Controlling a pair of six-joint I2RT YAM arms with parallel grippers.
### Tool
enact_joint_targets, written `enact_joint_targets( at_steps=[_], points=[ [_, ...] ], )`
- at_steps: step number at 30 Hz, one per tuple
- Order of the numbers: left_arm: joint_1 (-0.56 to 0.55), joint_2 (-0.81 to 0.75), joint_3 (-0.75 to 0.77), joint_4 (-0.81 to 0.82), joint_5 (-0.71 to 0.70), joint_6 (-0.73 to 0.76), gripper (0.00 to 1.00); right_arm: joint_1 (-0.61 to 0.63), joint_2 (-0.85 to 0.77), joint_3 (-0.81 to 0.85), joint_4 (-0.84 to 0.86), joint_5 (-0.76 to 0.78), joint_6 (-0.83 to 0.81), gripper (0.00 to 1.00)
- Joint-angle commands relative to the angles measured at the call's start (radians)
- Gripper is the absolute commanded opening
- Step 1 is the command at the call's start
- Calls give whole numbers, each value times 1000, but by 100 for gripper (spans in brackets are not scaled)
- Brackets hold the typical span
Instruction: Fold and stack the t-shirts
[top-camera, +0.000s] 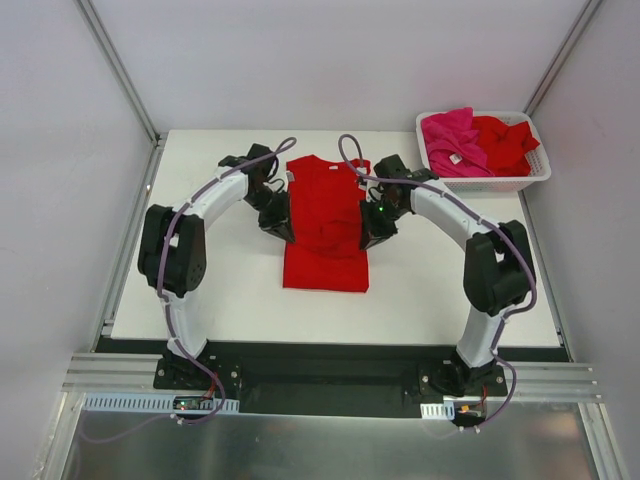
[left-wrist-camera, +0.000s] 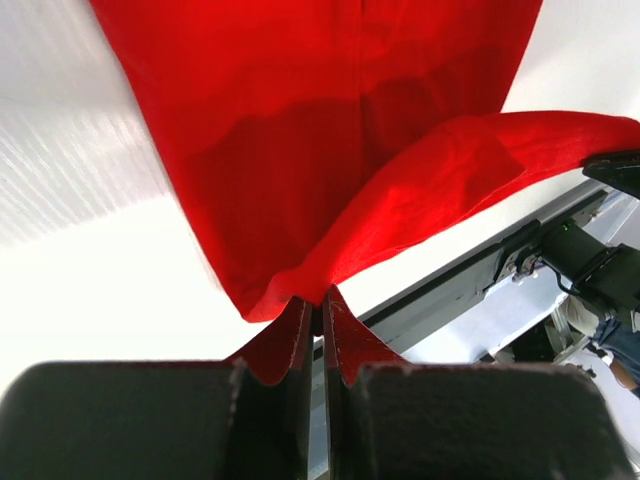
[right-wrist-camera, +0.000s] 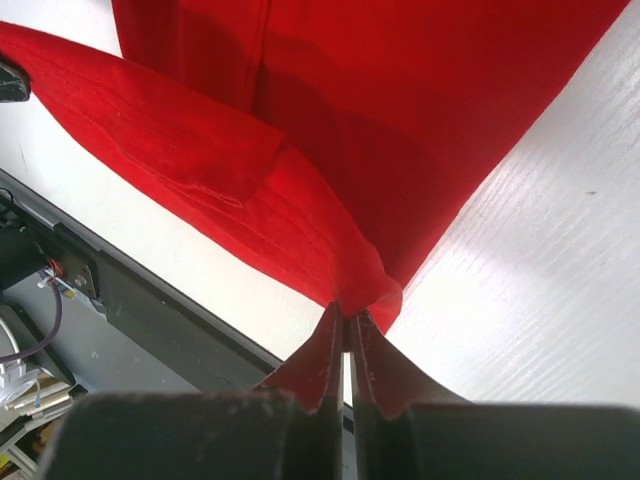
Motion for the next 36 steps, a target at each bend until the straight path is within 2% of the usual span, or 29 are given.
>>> enact_joint_targets(
  at_steps=[1, 36],
  points=[
    [20, 29, 69, -40, 22, 37, 0, -10, 24, 63, -29, -31, -11, 1],
    [75, 196, 297, -97, 31, 85, 0, -116, 185, 261, -71, -68, -14, 1]
  ],
)
